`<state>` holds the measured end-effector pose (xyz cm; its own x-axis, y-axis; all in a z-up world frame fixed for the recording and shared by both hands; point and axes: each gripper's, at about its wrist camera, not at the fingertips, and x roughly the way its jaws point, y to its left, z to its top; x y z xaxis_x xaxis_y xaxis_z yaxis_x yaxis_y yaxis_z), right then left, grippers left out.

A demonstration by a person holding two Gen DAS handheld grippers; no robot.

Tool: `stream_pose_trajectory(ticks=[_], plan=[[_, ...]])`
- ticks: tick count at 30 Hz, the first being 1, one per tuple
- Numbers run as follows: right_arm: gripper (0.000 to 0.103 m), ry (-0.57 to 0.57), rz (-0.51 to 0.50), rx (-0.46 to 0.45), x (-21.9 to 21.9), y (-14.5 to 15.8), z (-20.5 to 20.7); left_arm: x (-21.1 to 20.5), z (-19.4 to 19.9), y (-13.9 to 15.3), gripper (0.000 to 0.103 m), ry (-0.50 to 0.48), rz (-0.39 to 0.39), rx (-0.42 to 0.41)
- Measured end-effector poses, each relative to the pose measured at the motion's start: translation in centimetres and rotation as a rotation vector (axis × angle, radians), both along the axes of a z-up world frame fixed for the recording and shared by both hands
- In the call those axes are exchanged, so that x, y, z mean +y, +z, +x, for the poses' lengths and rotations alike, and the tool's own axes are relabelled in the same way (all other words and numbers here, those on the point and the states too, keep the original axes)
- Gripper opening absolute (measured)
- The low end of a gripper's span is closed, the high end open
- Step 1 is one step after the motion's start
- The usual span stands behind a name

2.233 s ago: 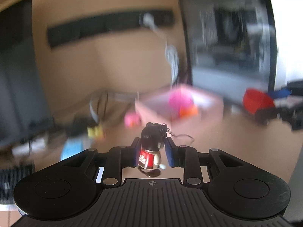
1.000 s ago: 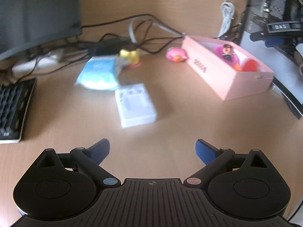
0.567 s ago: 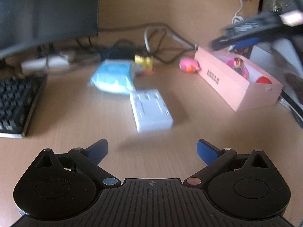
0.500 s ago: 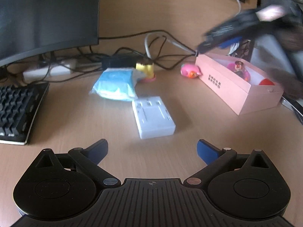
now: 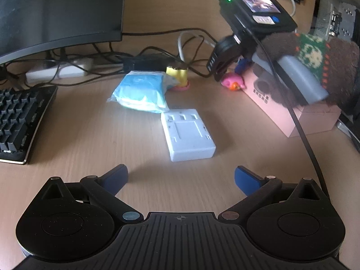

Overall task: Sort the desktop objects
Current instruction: 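Grasp the pink-and-teal toy with the right tool and set it on the desk, then grasp the yellow pudding toy with the right tool and set it down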

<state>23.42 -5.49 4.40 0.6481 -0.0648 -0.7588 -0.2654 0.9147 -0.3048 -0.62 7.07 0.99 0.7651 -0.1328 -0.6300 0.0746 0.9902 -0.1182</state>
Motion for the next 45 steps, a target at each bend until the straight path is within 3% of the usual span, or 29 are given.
stream_pose_trajectory(ticks=[7, 12, 16, 21, 25, 31, 33, 34, 35, 36, 40, 45], plan=[[0.046, 0.111, 0.08, 0.105, -1.2, 1.0, -5.2, 0.0, -0.1, 0.0, 0.103, 0.001, -0.003, -0.002], [0.047, 0.292, 0.186, 0.249, -1.6, 2.7, -10.9, -0.1, 0.0, 0.0, 0.103, -0.001, -0.001, -0.002], [0.054, 0.335, 0.231, 0.199, -1.5, 4.5, -13.0, -0.2, 0.0, -0.1, 0.103, -0.004, 0.005, -0.002], [0.056, 0.265, 0.323, 0.119, -0.8, 5.3, -10.4, -0.3, 0.0, -0.1, 0.103, -0.005, 0.021, 0.001], [0.071, 0.185, 0.418, 0.091, 0.5, 4.2, -6.4, -0.3, 0.0, 0.0, 0.103, -0.006, 0.02, 0.001], [0.071, 0.104, 0.441, 0.009, 3.3, 1.5, -1.7, -0.4, -0.1, 0.0, 0.103, -0.006, 0.014, 0.0], [0.071, 0.092, 0.431, 0.02, 3.9, 0.7, -0.3, -0.3, -0.1, 0.0, 0.103, -0.007, 0.011, 0.0], [0.064, 0.088, 0.429, 0.028, 4.1, 0.4, 0.1, -0.3, -0.1, 0.0, 0.103, -0.007, 0.009, -0.001], [0.048, 0.099, 0.428, 0.043, 4.1, 0.1, 0.2, -0.3, -0.1, 0.0, 0.103, -0.007, 0.007, -0.001], [0.043, 0.116, 0.428, 0.059, 4.1, -0.1, 0.0, -0.2, -0.2, 0.0, 0.103, -0.007, 0.005, -0.002], [0.042, 0.187, 0.378, 0.049, 3.1, -0.1, -3.0, -0.2, -0.1, 0.0, 0.103, -0.007, 0.003, -0.002], [0.041, 0.277, 0.41, 0.11, -0.1, 1.2, -9.6, -0.3, -0.1, 0.0, 0.103, -0.006, 0.012, 0.0]])
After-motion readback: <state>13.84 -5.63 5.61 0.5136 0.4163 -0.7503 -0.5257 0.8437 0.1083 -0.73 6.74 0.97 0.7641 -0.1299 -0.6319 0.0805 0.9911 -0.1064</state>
